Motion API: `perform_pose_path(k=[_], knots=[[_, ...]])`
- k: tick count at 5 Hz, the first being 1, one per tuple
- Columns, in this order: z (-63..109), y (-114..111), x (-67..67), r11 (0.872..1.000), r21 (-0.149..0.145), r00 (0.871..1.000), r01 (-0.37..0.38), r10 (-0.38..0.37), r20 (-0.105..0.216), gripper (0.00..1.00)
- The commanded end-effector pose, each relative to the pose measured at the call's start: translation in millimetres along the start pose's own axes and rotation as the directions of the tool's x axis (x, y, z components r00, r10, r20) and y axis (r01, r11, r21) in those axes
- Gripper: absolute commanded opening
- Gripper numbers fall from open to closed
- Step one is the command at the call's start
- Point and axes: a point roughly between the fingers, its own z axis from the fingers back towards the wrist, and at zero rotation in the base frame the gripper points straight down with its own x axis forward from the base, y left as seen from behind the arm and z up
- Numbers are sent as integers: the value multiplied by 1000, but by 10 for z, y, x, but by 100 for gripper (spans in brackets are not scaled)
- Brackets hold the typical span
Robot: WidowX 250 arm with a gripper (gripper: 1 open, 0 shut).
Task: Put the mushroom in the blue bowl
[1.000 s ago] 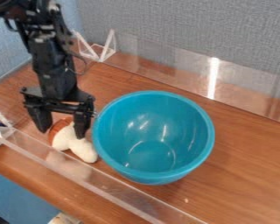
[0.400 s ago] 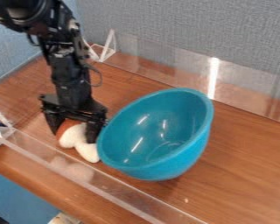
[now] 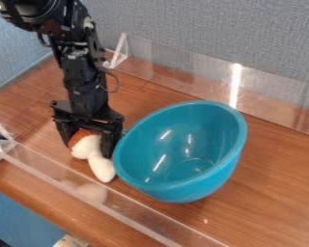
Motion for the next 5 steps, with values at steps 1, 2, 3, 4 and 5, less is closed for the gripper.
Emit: perform_pose_path(k=[1,2,3,4,5], knots=[[35,237,67,1000,10,999,19,-20,33,100],[9,409,64,999,7,998,46,-46,32,100],[33,373,27,999,4,998,48,-48,33,100],[60,333,-6,999,0,998,50,-50,33,100],[86,289,-38,999,-2,998,53,-53,33,100]])
